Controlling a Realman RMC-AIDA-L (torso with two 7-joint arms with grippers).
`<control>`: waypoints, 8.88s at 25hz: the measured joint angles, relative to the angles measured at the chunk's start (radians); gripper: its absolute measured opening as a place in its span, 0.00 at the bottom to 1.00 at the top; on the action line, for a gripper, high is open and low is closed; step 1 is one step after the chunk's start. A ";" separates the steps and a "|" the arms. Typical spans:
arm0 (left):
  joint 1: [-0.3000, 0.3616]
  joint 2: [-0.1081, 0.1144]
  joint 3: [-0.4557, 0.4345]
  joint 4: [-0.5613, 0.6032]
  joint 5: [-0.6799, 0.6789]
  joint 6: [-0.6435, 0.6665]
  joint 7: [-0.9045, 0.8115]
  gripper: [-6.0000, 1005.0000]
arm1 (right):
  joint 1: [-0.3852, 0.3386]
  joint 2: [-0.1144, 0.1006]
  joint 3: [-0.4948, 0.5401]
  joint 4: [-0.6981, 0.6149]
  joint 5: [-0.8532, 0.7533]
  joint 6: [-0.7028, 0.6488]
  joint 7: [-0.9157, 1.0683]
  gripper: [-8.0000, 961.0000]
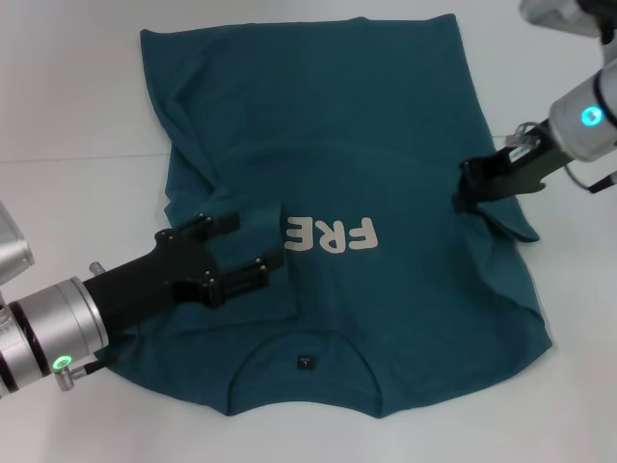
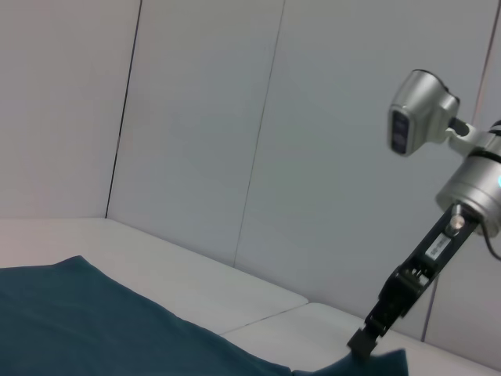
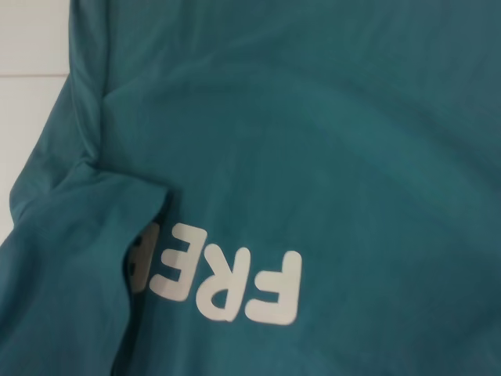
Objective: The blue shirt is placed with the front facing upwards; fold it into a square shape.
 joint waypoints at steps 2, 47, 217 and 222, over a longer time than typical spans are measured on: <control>0.001 0.000 0.000 0.000 0.000 0.000 0.004 0.87 | 0.011 0.008 -0.008 0.024 0.002 0.033 0.001 0.01; 0.004 0.000 0.005 -0.001 0.000 0.002 0.006 0.87 | -0.268 -0.076 0.119 0.206 0.304 0.374 -0.012 0.73; 0.105 0.000 -0.209 0.299 0.526 -0.009 -0.645 0.03 | -0.444 -0.075 0.164 -0.060 0.256 -0.161 -0.166 0.88; 0.101 0.000 -0.209 0.294 0.526 -0.017 -0.643 0.03 | -0.441 -0.065 0.157 -0.038 0.250 -0.118 -0.168 0.88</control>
